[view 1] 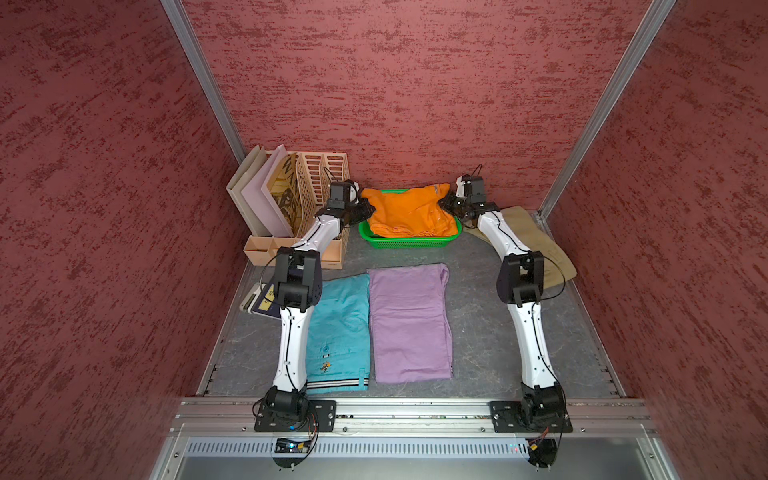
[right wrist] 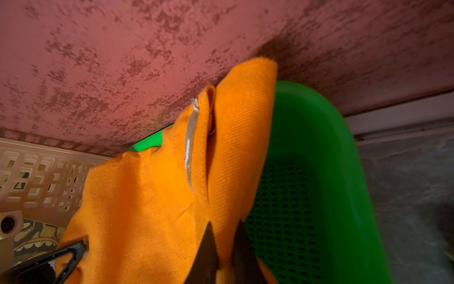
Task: Put the folded long pants in the basket
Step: Place the long pant in the basket.
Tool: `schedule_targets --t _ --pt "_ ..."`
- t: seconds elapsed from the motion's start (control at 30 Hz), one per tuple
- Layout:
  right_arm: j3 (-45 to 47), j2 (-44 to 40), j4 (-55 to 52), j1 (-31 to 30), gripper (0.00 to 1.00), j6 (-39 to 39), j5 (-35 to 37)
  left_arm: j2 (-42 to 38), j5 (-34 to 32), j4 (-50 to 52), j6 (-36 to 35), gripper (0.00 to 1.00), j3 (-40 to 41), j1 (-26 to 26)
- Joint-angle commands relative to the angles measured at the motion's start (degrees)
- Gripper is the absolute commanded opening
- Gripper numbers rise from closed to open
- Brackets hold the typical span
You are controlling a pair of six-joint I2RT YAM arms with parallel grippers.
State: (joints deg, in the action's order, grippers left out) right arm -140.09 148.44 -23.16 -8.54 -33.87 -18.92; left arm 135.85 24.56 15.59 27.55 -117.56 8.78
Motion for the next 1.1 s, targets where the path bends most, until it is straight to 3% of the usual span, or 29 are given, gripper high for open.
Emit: schedule_targets --t 0.0,0.23,0.47,0.53,0.57,0.63,0.8,0.9,1.07 --pt "0.17 -0.26 2.39 0.37 0.0 0.85 2.69 1.54 0.21 -0.1 -1.33 0.0 -3.02 -0.29" --pt "0.15 -0.27 -4.53 1.15 0.0 0.38 6.76 2.98 0.24 2.42 -2.57 0.0 -3.85 0.05" --pt "0.21 0.83 -5.93 1.15 0.0 -0.56 5.91 2.94 -0.21 4.86 -3.61 0.02 -3.73 0.02" --pt "0.17 0.76 -5.85 1.17 0.0 -1.1 5.91 2.52 -0.29 5.16 -4.07 0.12 -3.78 -0.05" --pt "0.17 0.62 -5.76 1.17 0.0 -1.11 5.91 2.25 -0.31 5.29 -4.08 0.28 -3.84 -0.11" --pt "0.11 0.0 -5.84 1.24 0.25 -0.74 5.83 1.75 1.68 5.78 -4.34 0.5 -4.45 -0.4" --pt "0.86 -4.66 -7.82 1.41 0.5 2.37 7.13 -2.17 1.22 7.13 -3.07 0.73 -5.19 -0.94" --pt "3.82 -9.82 -8.76 1.72 0.59 4.6 9.66 -5.64 0.06 8.55 -3.77 0.76 -5.33 -1.03" --pt "14.05 -19.24 -7.92 3.47 0.62 5.94 12.52 -12.72 -3.45 13.07 -5.64 0.77 -3.87 -0.94"
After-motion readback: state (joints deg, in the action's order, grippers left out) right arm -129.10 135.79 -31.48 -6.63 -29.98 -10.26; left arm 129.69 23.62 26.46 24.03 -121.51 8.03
